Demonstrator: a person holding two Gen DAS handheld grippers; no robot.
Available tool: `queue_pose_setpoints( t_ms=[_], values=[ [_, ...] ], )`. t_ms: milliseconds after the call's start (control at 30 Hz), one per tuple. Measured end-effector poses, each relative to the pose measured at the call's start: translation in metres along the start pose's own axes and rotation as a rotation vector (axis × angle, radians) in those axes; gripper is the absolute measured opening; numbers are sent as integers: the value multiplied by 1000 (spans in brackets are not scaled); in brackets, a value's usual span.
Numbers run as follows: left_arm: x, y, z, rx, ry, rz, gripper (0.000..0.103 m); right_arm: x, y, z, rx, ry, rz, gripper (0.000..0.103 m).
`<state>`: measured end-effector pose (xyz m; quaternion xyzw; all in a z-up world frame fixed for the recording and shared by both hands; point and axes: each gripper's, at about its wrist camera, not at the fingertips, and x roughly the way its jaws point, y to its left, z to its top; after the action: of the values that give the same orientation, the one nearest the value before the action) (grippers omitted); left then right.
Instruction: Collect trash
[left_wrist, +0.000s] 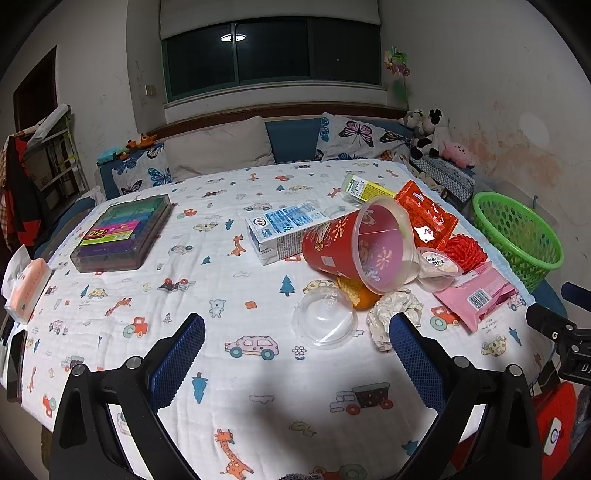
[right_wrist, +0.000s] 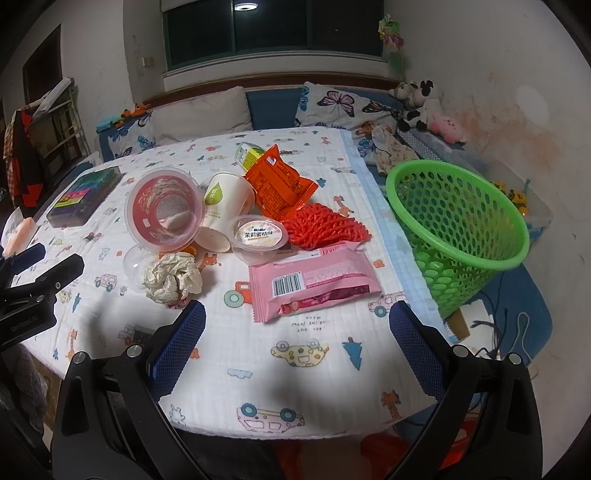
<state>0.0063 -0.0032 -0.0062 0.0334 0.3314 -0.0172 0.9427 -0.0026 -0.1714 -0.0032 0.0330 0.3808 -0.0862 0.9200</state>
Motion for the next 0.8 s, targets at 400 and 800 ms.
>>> queue_pose_setpoints(
  t_ms=[400,800],
  values=[
    [2,-1,1,1,6,-1,97,5,-2,3,-1,5,-1,99],
    [12,-4,6,6,15,-5,97,8,-1,4,-4,5,-2,99]
  ],
)
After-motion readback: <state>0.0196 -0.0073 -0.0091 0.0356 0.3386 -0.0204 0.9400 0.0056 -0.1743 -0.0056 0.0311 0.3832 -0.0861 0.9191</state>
